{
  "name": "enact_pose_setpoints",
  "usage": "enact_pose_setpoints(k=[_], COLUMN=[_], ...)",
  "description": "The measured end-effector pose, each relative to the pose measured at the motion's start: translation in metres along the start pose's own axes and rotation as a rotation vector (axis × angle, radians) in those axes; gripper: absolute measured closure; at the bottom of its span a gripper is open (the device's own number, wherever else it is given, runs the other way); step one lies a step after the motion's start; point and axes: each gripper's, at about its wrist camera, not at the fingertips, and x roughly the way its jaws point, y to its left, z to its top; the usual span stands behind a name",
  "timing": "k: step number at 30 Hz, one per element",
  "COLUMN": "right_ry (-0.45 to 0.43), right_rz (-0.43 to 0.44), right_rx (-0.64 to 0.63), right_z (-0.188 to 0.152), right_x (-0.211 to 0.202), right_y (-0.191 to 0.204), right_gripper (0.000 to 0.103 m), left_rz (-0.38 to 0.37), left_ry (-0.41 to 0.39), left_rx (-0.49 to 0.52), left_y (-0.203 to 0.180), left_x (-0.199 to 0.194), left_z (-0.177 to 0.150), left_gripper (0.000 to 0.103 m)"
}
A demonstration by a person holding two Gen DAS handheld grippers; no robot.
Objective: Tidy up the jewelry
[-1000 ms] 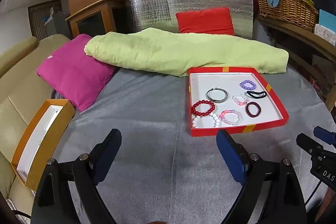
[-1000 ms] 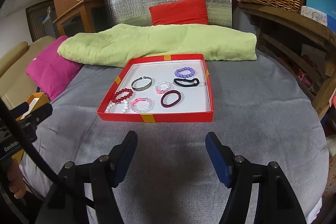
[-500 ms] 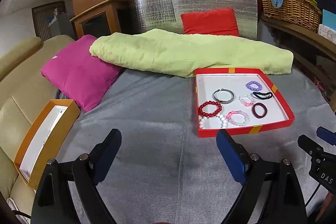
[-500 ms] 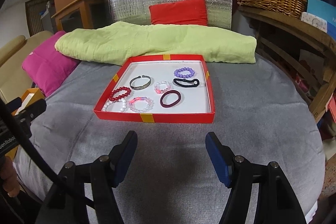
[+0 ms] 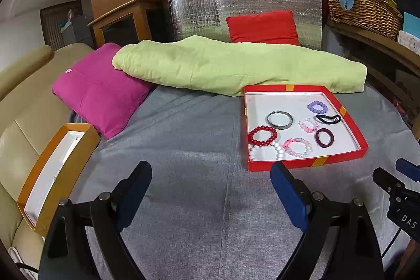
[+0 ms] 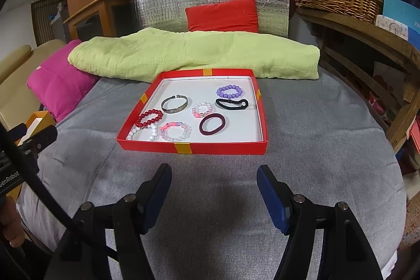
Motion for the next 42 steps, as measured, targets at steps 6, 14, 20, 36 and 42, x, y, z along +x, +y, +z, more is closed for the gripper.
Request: enact_pose_setpoints(k=[6,14,20,36,42], right_ry=[0.001,0.004,0.001,0.0,-0.002], right_rz=[-0.002,-0.002,-0.001,-0.002,-0.001], right_rx=[-0.001,-0.002,0.001,-0.003,-0.003], right_z=[-0.0005,-0.0006,-0.001,0.0001,-0.0001], right_x=[0.0001,0.0007,0.0005,0.0,0.0], right_y=[0.0002,0.0006,-0.0004,0.0,-0.0006], right_gripper=[0.032,0.032,0.032,0.032,0.032], left_rz=[-0.001,-0.003,-0.003,-0.003,-0.003], left_ry=[0.001,0.004,0.006,0.01,0.017], left_rx=[-0.005,-0.004,-0.006,-0.006,-0.011], left_y=[0.0007,0.0011,0.0016,0.0015,0.0027], left_x=[0.0001,0.0004,-0.0005,0.0005,0.0029], left_z=[-0.0002,-0.0002,-0.0011,-0.0019,-0.0019], left_gripper=[0.011,0.011,0.011,0.011,0.011])
